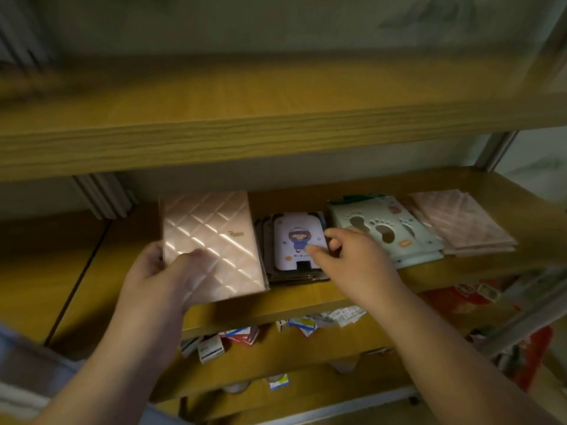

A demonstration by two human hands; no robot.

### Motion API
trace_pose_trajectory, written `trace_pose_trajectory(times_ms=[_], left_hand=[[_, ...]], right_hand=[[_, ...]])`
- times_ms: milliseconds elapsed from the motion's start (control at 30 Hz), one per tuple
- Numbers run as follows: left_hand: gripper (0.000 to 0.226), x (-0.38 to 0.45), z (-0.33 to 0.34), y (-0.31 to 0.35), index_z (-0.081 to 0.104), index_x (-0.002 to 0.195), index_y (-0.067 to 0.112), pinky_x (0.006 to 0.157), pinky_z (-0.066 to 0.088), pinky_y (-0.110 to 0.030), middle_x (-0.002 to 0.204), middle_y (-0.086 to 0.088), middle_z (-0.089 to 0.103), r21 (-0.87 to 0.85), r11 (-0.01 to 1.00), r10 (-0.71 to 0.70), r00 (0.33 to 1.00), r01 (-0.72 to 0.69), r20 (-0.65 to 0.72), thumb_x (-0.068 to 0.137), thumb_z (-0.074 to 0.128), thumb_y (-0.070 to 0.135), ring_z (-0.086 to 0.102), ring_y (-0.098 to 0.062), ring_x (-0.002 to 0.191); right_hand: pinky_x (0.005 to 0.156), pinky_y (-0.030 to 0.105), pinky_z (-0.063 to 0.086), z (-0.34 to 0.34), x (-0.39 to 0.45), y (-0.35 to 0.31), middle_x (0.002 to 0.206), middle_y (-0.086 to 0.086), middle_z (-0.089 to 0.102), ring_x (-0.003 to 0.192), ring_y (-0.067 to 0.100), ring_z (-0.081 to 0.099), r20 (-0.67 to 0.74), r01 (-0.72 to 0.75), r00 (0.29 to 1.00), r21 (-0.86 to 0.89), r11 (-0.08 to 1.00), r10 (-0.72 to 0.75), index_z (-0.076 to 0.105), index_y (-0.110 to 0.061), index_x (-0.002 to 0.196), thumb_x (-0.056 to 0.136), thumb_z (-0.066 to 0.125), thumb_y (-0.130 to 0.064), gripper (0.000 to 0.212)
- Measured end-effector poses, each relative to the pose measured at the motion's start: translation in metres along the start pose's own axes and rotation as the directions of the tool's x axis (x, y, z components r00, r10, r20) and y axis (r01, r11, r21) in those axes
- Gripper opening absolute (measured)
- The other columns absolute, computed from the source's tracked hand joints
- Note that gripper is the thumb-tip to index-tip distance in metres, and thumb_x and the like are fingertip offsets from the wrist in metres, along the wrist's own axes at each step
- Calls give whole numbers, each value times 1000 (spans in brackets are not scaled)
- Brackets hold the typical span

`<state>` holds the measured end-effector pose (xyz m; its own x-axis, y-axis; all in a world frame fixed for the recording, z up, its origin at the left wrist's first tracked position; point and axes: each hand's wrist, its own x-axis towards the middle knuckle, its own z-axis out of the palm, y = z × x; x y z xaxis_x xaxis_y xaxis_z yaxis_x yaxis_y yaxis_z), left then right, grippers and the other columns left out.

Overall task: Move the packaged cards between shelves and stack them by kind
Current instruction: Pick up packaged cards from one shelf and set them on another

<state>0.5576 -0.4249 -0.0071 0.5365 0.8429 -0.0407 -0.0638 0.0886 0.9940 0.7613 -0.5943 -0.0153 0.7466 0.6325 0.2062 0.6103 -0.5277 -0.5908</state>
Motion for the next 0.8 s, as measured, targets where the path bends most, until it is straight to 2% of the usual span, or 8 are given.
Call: trace_pose_trajectory(times_ms=[67,133,200,267,367,467,633,800], left_hand=[[29,-9,14,-1,70,91,26,55,55,-33,81,-5,75,21,1000,1,1000,-1,-24,68,83,37,75,-25,71],[34,-19,32,0,69,92,23,57,58,-40,82,-9,75,18,1000,-16,999,17,-47,65,83,39,74,-29,73],[38,-26,53,4,69,92,23,61,60,-47,86,-12,75,25,999,-25,998,26,-51,62,83,41,75,-32,75],[38,-30,77,5,70,91,24,57,58,-37,84,-8,76,8,1000,-21,997,21,-69,59,83,41,75,-26,73],[22,-36,121,5,68,97,30,56,57,-26,88,5,77,-51,999,-6,999,4,-42,76,77,29,76,-15,79],[29,-40,174,1,67,110,23,57,59,-28,101,-6,77,-136,989,-62,997,56,-42,83,76,15,77,-18,85],[42,-41,273,-6,57,126,15,54,55,-23,105,-13,75,-77,994,-80,996,83,49,88,70,3,77,-18,80],[67,-30,363,-15,51,133,23,64,57,-28,114,-4,70,8,992,-124,977,125,173,72,76,15,76,-16,87]], right_hand=[[56,21,45,-10,-3,5,80,-18,56,70,-1,56,45,66,997,35,997,-68,60,-42,102,89,59,-58,21],[63,14,42,-25,-7,14,100,-20,56,83,-2,57,84,115,989,49,992,-118,57,-37,128,88,58,-60,46],[73,12,42,-45,-10,29,119,-16,53,96,-2,54,96,164,981,41,986,-167,50,-34,140,87,55,-61,60],[86,20,47,-67,-11,48,125,-16,51,108,1,53,89,221,971,28,975,-223,50,-32,140,88,55,-58,59],[97,25,44,-100,-7,84,129,-12,52,116,7,52,57,238,970,-51,970,-236,53,-27,138,92,59,-50,52],[94,24,42,-134,-3,126,129,-9,54,116,10,51,-4,216,976,-119,969,-218,54,-26,137,91,61,-47,51],[90,22,41,-185,-7,196,132,-10,54,117,12,52,-51,138,988,-147,979,-147,55,-27,137,90,63,-44,50],[86,20,40,-219,-13,249,129,-16,51,110,2,51,-65,75,994,-128,989,-84,48,-32,141,89,60,-51,57]])
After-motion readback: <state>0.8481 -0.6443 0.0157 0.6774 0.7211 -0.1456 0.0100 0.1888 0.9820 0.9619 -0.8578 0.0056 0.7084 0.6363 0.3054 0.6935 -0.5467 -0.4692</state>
